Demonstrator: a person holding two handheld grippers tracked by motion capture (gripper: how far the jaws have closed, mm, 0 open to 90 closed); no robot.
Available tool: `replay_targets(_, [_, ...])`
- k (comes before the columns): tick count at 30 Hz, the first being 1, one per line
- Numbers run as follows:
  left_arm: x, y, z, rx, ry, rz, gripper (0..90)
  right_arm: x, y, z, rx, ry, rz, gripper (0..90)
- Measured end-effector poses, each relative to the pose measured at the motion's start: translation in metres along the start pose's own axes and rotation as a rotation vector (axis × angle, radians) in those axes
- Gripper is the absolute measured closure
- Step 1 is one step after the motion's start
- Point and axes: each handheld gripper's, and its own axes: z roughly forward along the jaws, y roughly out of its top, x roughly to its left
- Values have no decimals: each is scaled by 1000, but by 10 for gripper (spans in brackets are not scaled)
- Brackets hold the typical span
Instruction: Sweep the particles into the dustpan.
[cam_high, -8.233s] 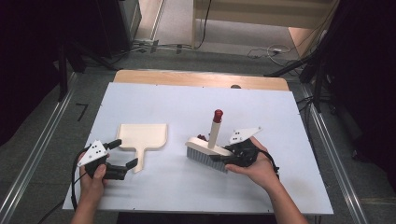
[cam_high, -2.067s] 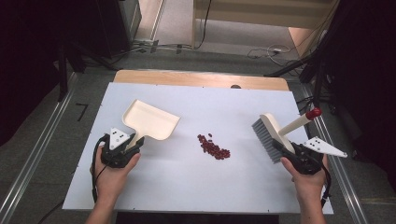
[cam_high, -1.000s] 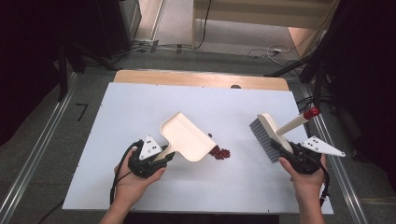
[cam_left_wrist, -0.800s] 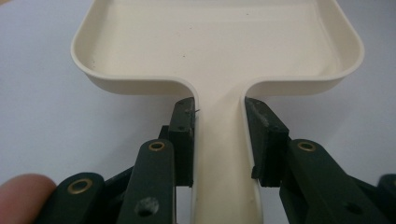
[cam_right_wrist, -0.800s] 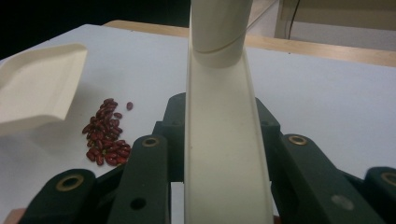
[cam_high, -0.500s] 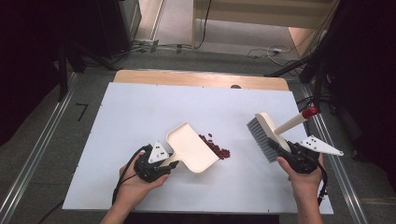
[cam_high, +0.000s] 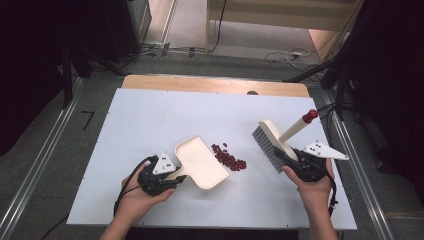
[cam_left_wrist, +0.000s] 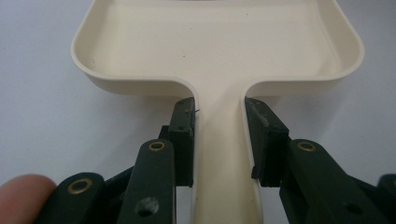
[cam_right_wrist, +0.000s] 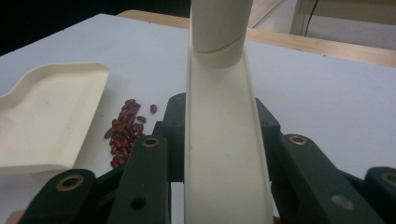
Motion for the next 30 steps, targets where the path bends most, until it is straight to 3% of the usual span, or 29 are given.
replay_targets(5, [3,-3,0,17,-5,14,662,15,7,15,29,0,-21,654])
replay_targets(7, [6,-5,2,14,-27,7,661,20,9,22,32,3,-13,654])
replay_targets(12, [7,-5,6,51,-28,33,661,29,12,40,70,1,-8,654])
replay_targets(15, [7,-5,9,68,-36,43,661,37,15,50,92,-3,-36,654])
replay_targets(24, [9,-3,12,75,-76,38,662,56,13,76,142,1,-59,654])
replay_targets(30, [13,-2,15,90,-110,29,663,65,14,85,167,-16,-60,654])
